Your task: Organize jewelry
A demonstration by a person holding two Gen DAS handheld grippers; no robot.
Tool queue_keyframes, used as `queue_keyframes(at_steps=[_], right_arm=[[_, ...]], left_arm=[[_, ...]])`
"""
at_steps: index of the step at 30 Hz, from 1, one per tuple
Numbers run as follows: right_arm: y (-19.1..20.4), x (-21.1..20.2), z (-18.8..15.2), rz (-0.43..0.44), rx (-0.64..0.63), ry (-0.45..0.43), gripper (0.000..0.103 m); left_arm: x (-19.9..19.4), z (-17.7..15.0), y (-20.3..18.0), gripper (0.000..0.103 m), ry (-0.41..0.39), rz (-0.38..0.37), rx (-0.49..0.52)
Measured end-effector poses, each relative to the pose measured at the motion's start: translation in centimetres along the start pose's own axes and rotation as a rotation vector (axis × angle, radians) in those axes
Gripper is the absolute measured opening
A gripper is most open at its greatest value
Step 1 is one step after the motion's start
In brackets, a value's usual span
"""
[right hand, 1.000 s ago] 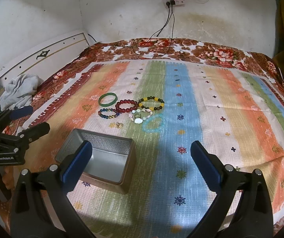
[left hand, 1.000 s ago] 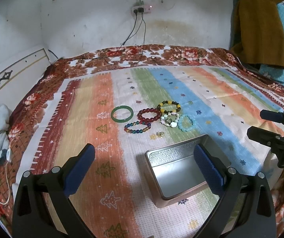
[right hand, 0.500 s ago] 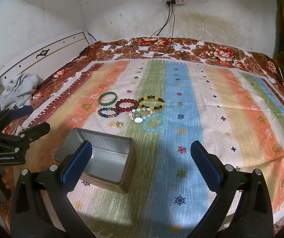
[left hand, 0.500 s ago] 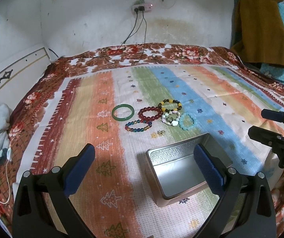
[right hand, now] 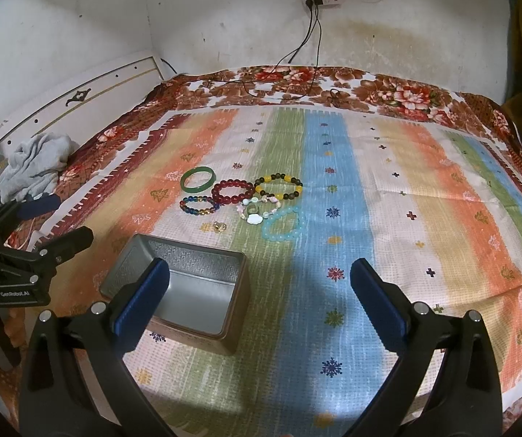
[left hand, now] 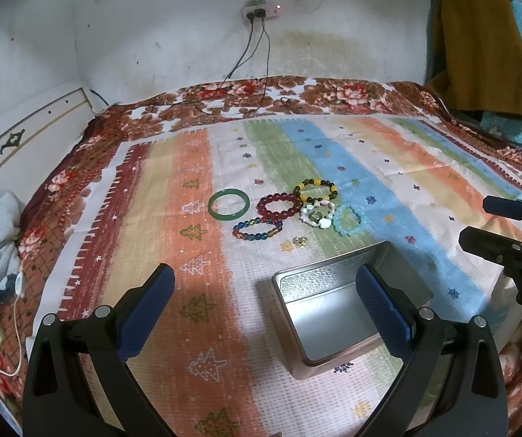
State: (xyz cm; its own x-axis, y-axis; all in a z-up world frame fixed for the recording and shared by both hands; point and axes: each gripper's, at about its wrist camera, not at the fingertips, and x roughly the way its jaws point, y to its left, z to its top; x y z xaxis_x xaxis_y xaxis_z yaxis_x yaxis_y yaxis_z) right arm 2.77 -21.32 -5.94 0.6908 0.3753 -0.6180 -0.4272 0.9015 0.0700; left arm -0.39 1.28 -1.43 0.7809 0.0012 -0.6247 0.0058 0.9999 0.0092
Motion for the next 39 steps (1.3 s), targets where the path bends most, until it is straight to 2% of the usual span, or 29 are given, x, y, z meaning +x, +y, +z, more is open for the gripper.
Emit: queue_keyframes(at_steps=[7,12,23,39], right_arm=[[-0.6,1.0,-0.3,0.023,0.041,0.034,0.098],[-1.4,2.5,0.3,0.032,0.082,0.085,0.098],[-1.7,4.9,2.5,-0.004,0.058,0.123,0.098],[-3.5,9.2,5.8,-0.074,0.018,0.149,0.098]], left_arm=[[0.4,-0.5,2.6,0.098,0.033,-0.002,-0.038],[1.3,0.2,3.0,0.098,0.064,0.014,-0.037],[4.6,3.3,1.3,0.098,0.098,0.061,0.030],[8.3,5.3,1.3,0.098,0.132,0.089,0.073]])
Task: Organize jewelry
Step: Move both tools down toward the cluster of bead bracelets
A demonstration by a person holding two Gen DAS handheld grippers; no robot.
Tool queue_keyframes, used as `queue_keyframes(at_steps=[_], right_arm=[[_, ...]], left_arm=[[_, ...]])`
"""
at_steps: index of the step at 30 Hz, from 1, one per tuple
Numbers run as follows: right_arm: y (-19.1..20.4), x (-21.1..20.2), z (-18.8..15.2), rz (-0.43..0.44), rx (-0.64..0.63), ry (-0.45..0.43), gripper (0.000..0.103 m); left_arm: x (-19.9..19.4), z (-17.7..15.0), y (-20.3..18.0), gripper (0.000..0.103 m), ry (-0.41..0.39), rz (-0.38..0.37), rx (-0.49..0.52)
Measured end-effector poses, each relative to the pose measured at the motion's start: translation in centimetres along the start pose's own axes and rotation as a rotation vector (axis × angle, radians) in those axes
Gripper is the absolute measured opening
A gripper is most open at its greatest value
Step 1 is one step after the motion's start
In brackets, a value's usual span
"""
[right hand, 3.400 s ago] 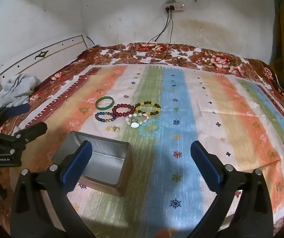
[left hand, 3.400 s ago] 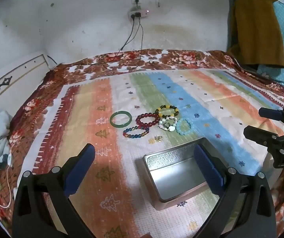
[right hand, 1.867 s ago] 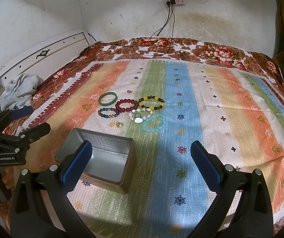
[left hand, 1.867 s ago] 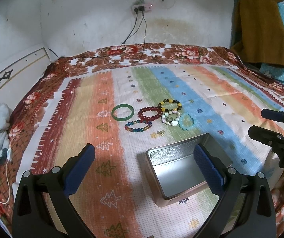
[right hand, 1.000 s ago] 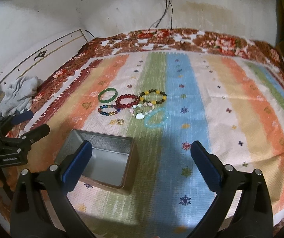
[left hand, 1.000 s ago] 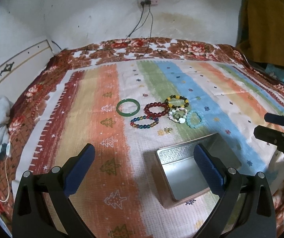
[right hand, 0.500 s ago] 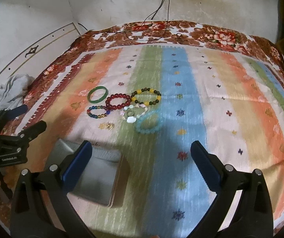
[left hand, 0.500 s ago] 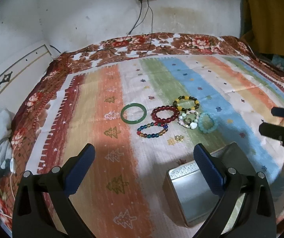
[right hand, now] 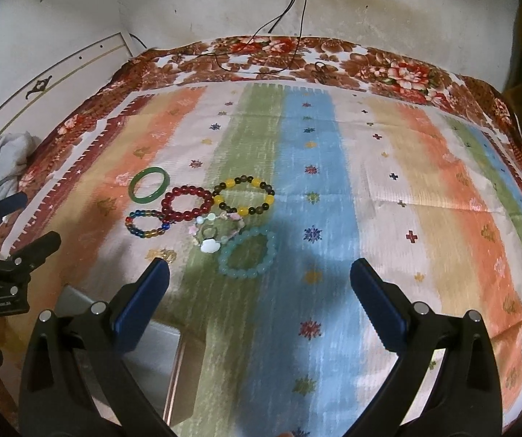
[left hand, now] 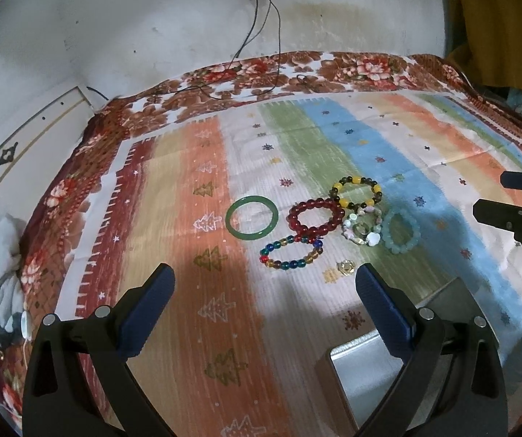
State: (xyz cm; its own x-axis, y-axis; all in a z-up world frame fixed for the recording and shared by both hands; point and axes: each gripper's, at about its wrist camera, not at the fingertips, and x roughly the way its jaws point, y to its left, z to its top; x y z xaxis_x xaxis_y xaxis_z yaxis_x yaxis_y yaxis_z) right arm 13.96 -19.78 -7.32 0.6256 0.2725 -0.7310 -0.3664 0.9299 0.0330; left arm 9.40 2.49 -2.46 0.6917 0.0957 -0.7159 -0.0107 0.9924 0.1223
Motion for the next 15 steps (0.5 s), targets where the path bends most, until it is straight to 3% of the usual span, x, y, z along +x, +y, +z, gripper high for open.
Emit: queue_keyframes(at_steps=[5,15], right_arm=[[-0.7,1.7,0.8,-0.002,0.012,0.040,0.098],[-1.4,5.1,0.9,0.008,0.021,0.147,0.098]], left_arm=[[2.4,0.6,0.7,0.098,0.065,-0.062,-0.039],[6.0,1.4,2.0,0.098,0.138,-0.047,-0.083]])
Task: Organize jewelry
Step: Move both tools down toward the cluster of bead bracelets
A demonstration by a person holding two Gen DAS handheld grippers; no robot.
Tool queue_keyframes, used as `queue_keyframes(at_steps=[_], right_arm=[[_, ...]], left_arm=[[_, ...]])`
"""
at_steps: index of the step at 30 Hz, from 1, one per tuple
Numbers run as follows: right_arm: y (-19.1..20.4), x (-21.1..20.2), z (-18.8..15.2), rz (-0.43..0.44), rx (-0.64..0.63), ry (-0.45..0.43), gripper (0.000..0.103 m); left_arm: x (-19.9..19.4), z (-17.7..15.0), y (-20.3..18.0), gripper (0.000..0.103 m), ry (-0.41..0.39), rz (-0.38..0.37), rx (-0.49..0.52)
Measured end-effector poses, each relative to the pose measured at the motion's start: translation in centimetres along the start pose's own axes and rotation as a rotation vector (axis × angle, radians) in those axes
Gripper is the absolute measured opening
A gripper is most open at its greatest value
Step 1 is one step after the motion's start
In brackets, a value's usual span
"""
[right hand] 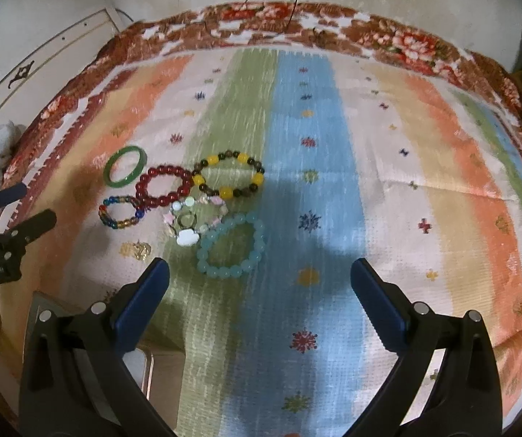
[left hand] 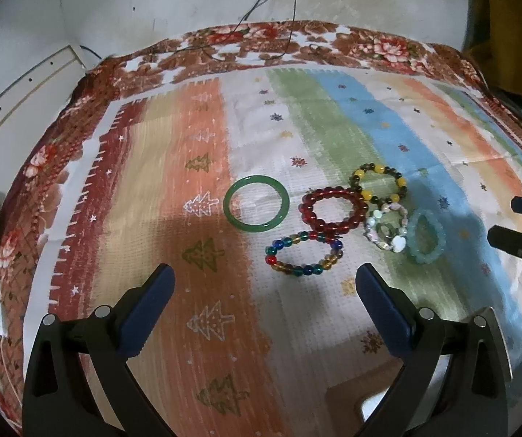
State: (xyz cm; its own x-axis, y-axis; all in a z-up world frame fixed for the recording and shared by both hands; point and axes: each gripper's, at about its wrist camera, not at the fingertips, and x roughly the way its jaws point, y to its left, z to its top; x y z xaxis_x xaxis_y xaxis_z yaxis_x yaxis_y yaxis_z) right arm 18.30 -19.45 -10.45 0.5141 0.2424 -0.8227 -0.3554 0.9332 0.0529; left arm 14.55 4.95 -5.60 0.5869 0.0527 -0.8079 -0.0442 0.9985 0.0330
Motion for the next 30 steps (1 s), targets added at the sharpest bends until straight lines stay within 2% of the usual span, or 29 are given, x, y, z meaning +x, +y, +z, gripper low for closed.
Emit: queue_keyframes(at_steps=[11,15,30], right_arm=[[-1.7,4.2,0.6,-0.004,0.083,0.129,0.098],[-2.4,5.5,0.6,-0.024,0.108,0.171,0.098],[-1.9,9.3,1.1,-0.091,0.069,0.251,0.097]], left_arm=[[4.6,1.5,1.3,0.098,0.103,0.008,-0.032],[6.1,1.8,1.9,0.098,0.132,-0.019,-0.070],[10.4,1.8,2.1,0.096,0.245,-0.050,-0.072]])
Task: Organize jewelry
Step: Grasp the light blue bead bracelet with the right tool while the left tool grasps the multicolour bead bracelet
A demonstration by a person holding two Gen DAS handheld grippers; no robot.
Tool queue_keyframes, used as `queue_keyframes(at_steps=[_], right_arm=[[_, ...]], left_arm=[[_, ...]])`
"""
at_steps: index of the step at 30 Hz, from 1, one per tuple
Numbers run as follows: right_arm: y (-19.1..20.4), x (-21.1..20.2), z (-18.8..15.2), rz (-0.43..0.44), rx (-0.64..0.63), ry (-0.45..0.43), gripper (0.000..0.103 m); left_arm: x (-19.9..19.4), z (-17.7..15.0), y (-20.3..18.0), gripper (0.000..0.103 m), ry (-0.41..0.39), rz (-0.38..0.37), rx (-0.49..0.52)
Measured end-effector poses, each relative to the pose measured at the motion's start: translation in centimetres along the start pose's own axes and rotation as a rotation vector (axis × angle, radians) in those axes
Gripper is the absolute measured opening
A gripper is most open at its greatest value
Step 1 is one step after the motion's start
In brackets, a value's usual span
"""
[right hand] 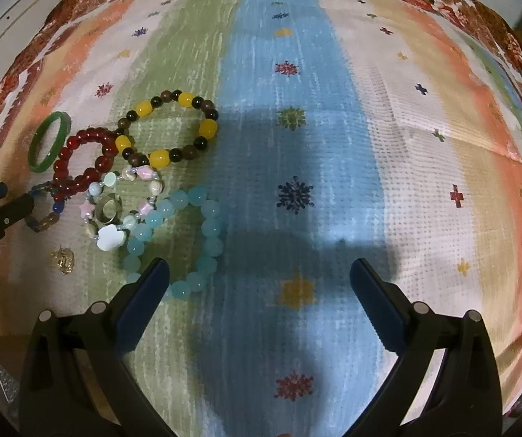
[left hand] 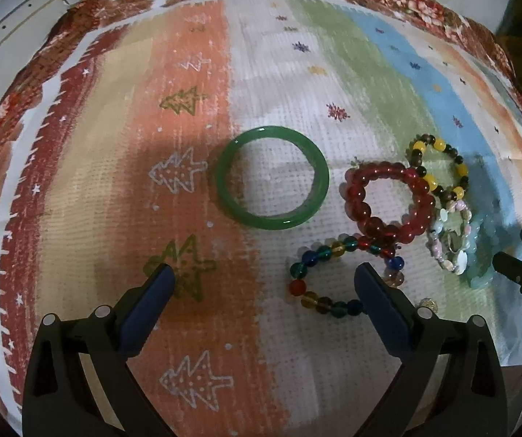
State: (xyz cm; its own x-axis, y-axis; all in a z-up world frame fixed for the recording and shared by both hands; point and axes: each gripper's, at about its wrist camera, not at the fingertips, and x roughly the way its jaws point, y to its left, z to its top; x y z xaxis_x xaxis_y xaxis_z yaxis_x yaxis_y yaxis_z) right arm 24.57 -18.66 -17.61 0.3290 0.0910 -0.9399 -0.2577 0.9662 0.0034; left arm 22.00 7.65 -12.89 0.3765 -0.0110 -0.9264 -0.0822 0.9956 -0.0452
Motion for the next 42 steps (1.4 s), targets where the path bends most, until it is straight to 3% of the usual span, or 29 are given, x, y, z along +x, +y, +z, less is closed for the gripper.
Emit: queue_keyframes(at_steps=[5,10,12,13,15,17,28,42], right_arm=[[0.1,1.1,0.4,0.009,0.000,0.031,0.089],[0.2,1.2,0.9,0.022,-0.013,0.018,0.069],[0.3,1.0,1.0,0.036,-0.021,0.016,0.050],[0.4,1.0,1.1,0.053,-0.030,0.018,0.046],[0.7,0.9,1.2,0.070,-0.034,0.023,0.026],[0.8,0.9,1.3,0.092,-0.037,0.031,0.013],[1.7,-0.8,0.6,0.142,-0.065,0.023,0.013],[3.1,-4.2,0.3,0.167,-0.116,-0.051,0.013]], left_arm=[[1.1,0.2,-0.3,0.090,0.011,0.021,0.029],[0.8,0.1,-0.8,0.067,-0.001,0.004,0.077],[0.7,0.1,-1.0,0.046,-0.005,-0.013,0.093],[0.6,0.0,-1.1,0.041,-0.006,-0.019,0.099],[0.6,-0.1,-1.2,0.009,-0.005,-0.021,0.115],[0.5,-0.1,-1.0,0.009,-0.002,-0.032,0.109],[-1.3,-0.3,-1.0,0.009,-0.009,-0.085,0.085],[-5.7,-0.8,-1.3,0.009,-0.097,-0.133,0.065]])
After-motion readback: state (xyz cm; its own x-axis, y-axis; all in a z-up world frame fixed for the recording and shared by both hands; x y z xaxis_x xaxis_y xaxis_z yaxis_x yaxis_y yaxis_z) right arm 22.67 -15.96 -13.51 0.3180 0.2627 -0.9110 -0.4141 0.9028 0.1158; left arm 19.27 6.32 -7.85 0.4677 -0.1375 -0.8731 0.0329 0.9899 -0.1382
